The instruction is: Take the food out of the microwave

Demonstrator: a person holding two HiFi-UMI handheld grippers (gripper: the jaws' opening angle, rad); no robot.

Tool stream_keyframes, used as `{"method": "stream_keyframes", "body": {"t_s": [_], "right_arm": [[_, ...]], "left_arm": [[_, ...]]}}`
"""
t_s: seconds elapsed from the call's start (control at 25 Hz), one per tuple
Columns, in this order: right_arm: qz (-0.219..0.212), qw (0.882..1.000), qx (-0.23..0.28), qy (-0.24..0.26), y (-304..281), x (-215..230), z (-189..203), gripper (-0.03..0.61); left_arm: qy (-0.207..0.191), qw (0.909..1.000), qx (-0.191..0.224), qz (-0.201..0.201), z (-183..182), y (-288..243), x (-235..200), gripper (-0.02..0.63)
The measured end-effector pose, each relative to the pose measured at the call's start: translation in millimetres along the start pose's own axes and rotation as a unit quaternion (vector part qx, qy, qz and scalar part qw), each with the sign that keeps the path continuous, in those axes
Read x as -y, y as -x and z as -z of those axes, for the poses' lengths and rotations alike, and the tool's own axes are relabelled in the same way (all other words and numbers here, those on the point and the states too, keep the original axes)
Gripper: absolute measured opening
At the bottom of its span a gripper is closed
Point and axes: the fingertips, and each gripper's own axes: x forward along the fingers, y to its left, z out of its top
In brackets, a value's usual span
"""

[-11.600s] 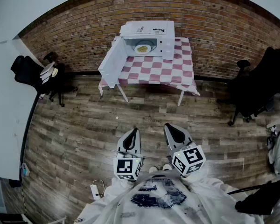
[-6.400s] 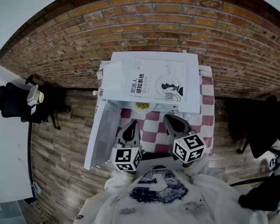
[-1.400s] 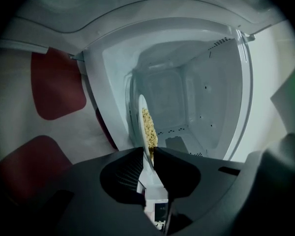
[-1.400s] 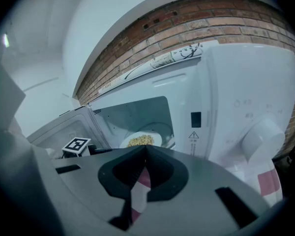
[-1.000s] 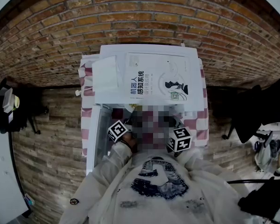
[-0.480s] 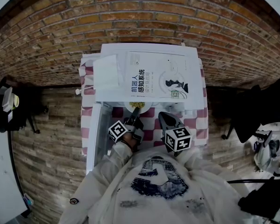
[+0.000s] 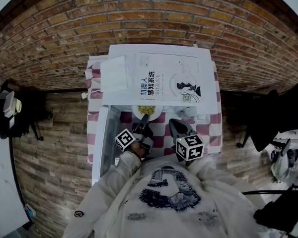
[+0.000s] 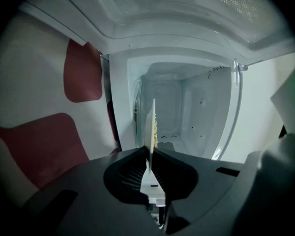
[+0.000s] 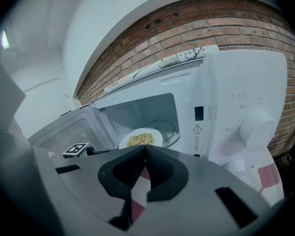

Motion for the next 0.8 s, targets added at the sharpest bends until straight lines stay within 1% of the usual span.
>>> {"method": "stream_keyframes", "body": {"t_s": [0.16,0.48,0.64,0.8], "right_arm": [[-0.004,1.0,0.0,-0.001,2,-2,2,0.014],[-0.012,1.0,0.003,-0.004,11,-4,2,0.014],[-0.015,1.0,0.009,-0.009,17,-2,0,0.014],[-0.021,1.0,0.013,-0.008,25,-3,-3,0.014]], "left_arm": [[-0.004,1.0,0.0,-0.008,2,6,0,0.034],[-0.007,1.0,0.003,-0.007,12,16,7,0.032],[-0.001,0.9999,0.006,0.014,21,18,23,0.032],[-0.006,0.9999,0.012,-0.006,29,29,23,0.032]]}}
